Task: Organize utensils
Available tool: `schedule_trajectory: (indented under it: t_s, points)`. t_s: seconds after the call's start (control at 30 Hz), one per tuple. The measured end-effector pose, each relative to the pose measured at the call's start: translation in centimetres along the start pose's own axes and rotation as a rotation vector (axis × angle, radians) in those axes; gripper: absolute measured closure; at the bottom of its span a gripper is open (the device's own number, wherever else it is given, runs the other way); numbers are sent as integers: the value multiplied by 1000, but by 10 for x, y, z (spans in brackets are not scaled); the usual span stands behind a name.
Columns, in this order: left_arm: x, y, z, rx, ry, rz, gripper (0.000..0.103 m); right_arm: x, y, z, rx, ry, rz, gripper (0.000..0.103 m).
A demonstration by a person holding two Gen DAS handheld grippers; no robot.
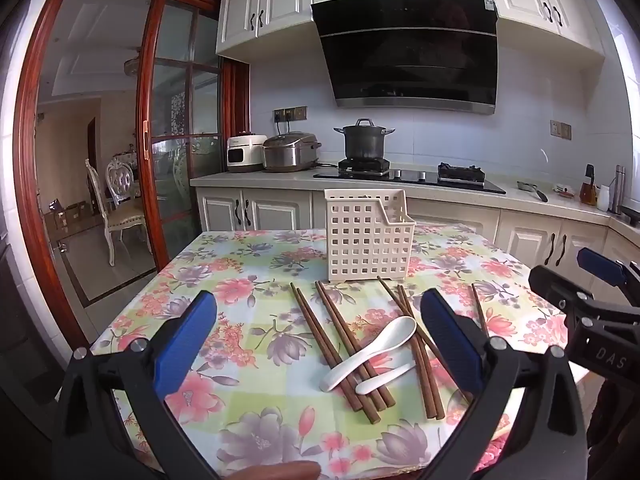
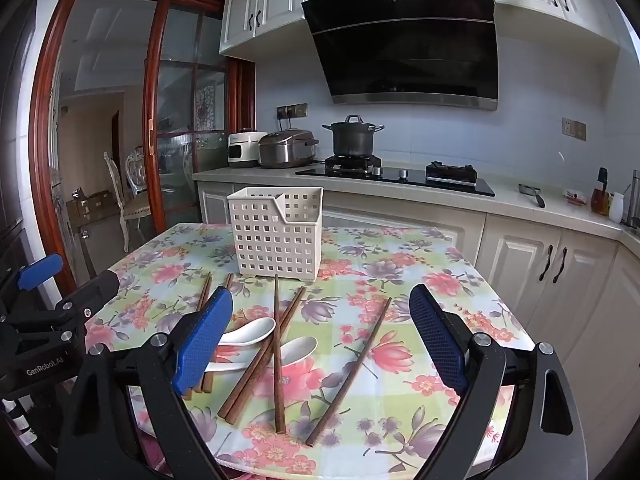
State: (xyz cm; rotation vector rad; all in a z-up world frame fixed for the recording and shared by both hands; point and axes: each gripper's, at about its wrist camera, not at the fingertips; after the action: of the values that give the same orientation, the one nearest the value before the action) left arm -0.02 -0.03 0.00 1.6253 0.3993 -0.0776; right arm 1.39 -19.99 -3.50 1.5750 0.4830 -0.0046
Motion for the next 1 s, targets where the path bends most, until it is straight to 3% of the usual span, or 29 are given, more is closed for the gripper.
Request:
schedule_trajectory:
  t_s: [1.0]
  points:
    - [-2, -3, 1, -13, -1, -1, 4, 2, -1, -4, 3, 0, -6, 18]
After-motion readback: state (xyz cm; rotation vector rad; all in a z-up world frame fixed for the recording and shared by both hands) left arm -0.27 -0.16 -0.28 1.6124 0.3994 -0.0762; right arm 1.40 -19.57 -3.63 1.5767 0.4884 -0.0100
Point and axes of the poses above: each gripper's, at about its wrist camera, not at the fingertips, and x roughly the way its jaws point, z to its right, y to its top, and after that the axes turned 12 degrees about y, right-handed
